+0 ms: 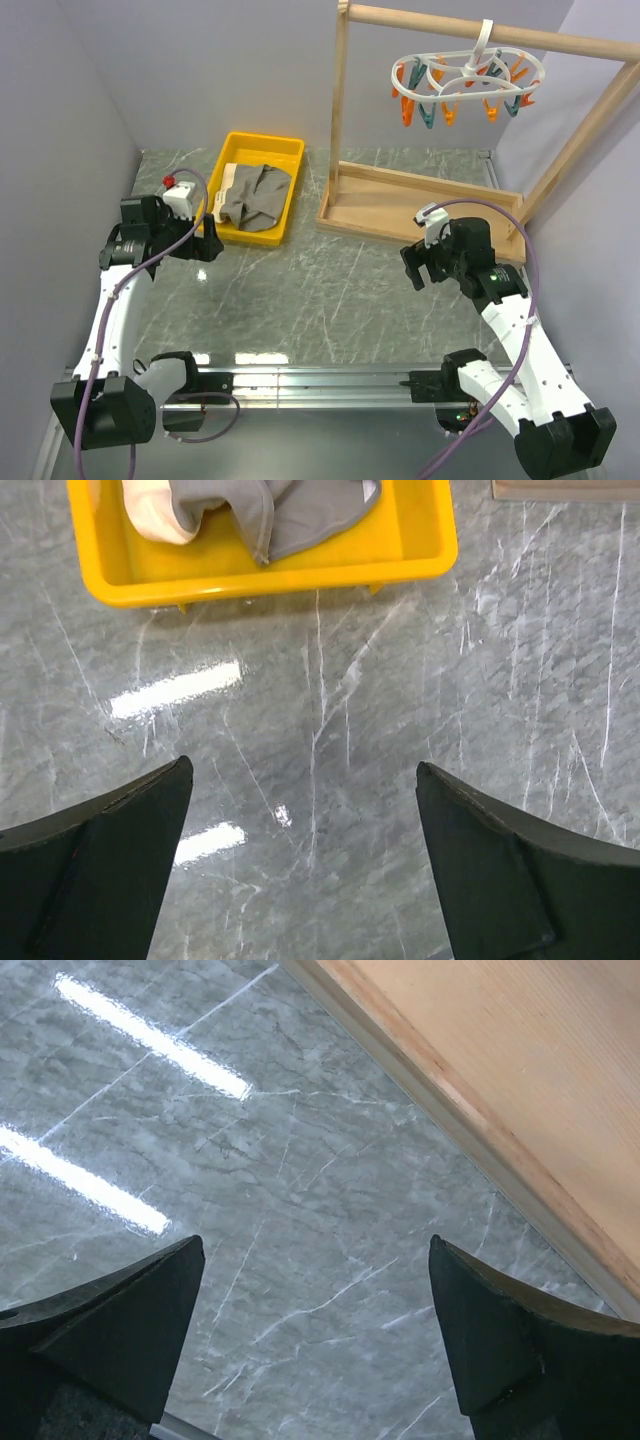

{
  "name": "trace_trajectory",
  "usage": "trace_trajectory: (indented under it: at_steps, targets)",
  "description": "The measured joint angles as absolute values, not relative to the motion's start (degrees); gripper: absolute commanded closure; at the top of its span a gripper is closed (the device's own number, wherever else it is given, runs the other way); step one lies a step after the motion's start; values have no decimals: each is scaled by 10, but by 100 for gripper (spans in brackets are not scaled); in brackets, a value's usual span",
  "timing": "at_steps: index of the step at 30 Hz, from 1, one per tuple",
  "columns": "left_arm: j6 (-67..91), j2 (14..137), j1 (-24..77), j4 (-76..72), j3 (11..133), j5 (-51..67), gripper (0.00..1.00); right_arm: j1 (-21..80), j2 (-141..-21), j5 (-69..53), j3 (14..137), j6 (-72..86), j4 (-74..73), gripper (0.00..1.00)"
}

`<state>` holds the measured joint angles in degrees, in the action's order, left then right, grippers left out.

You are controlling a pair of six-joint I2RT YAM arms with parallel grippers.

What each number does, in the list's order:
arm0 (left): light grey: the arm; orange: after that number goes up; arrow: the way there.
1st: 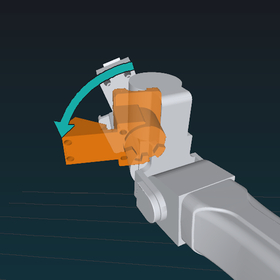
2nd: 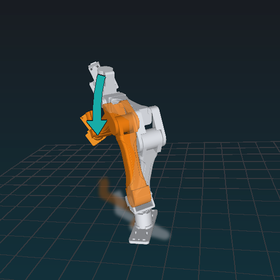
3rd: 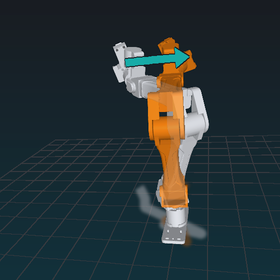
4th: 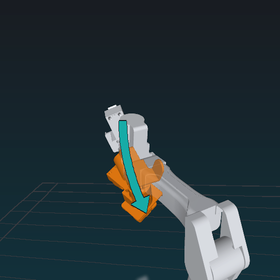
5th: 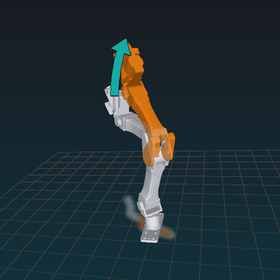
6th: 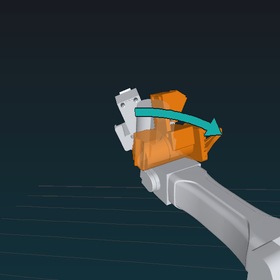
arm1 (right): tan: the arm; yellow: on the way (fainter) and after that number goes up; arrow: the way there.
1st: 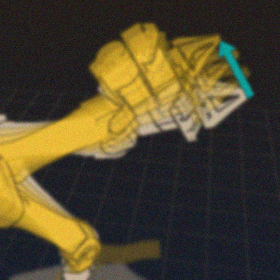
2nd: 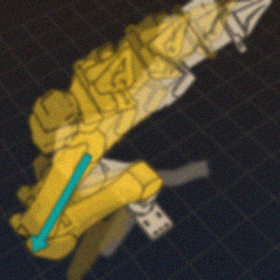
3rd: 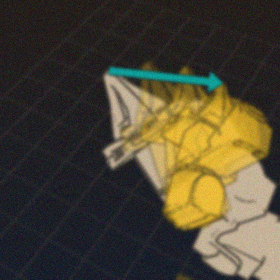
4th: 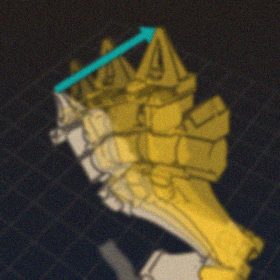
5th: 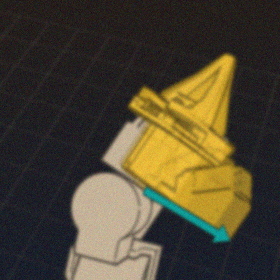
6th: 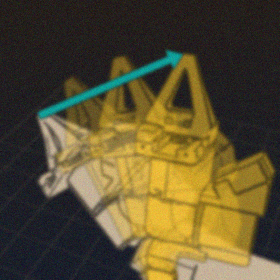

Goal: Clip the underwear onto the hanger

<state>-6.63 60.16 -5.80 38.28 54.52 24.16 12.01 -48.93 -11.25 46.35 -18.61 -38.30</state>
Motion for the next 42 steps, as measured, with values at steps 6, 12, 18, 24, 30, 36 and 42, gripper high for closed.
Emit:
trace_trajectory:
  at_steps: [6,12,18,24,30,36,42]
  targets:
    - [-63,603,-58,373,548,241,1,120,-488,-114,463,-182,-381,0]
    - [-39,655,-58,345,602,208,1,120,-485,-108,464,-178,-381,0]
    - [-34,780,-58,320,744,186,1,120,-480,-85,473,-174,-378,0]
    - [-11,924,-49,305,854,196,1,120,-482,-79,483,-174,-366,0]
    - [23,1039,8,287,899,157,3,120,-487,-75,483,-174,-364,0]
    - [40,1148,60,274,955,96,8,120,-493,-72,483,-174,-364,0]
    - [39,1228,62,279,997,69,10,120,-496,-70,483,-174,-364,0]
